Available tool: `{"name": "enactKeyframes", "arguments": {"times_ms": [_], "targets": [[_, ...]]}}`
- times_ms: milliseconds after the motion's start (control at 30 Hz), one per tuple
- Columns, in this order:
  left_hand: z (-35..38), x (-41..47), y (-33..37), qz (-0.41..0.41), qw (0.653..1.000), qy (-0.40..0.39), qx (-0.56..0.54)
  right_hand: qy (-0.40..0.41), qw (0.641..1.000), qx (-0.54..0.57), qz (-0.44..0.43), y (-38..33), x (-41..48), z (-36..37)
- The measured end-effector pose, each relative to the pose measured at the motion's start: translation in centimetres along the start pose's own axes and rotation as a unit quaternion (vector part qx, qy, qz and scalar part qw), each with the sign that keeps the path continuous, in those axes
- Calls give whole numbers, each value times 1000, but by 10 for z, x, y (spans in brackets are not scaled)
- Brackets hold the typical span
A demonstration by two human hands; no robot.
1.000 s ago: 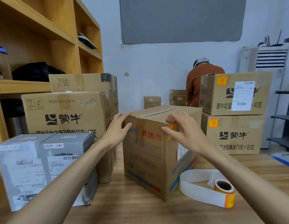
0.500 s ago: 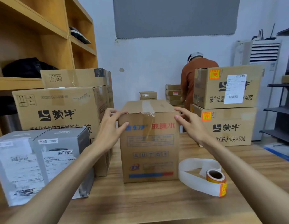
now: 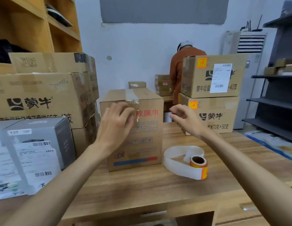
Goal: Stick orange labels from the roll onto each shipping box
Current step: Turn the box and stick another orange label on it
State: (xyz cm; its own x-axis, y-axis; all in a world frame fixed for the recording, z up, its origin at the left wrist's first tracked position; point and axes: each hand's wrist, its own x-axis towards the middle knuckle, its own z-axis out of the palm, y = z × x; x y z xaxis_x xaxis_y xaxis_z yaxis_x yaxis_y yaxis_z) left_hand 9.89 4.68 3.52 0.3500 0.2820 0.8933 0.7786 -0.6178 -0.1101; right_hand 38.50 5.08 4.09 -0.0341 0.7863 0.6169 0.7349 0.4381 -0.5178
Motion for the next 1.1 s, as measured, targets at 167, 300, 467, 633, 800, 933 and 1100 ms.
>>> {"name": "enactKeyframes", "arguments": {"times_ms": [167, 300, 467, 633, 800, 933, 1100], "targets": [[53, -23, 91, -12, 958, -239, -156, -124, 986, -99, 46, 42, -53, -29], [99, -38, 145, -42, 909, -338, -239, -175, 971, -143, 77, 68, -90, -43], [125, -51, 173, -93, 880, -370, -282, -212, 965, -130, 86, 82, -120, -47], [139, -60, 176, -134, 861, -361, -332, -219, 965, -116, 86, 87, -127, -33], [142, -64, 158, -139, 866, -347, -333, -187, 969, -137, 88, 97, -131, -22], [142, -67, 143, -122, 868, -354, -325, -167, 970, -151, 91, 98, -138, -21], [139, -67, 137, -124, 863, -350, -342, -143, 968, -160, 131, 96, -146, -20]]}}
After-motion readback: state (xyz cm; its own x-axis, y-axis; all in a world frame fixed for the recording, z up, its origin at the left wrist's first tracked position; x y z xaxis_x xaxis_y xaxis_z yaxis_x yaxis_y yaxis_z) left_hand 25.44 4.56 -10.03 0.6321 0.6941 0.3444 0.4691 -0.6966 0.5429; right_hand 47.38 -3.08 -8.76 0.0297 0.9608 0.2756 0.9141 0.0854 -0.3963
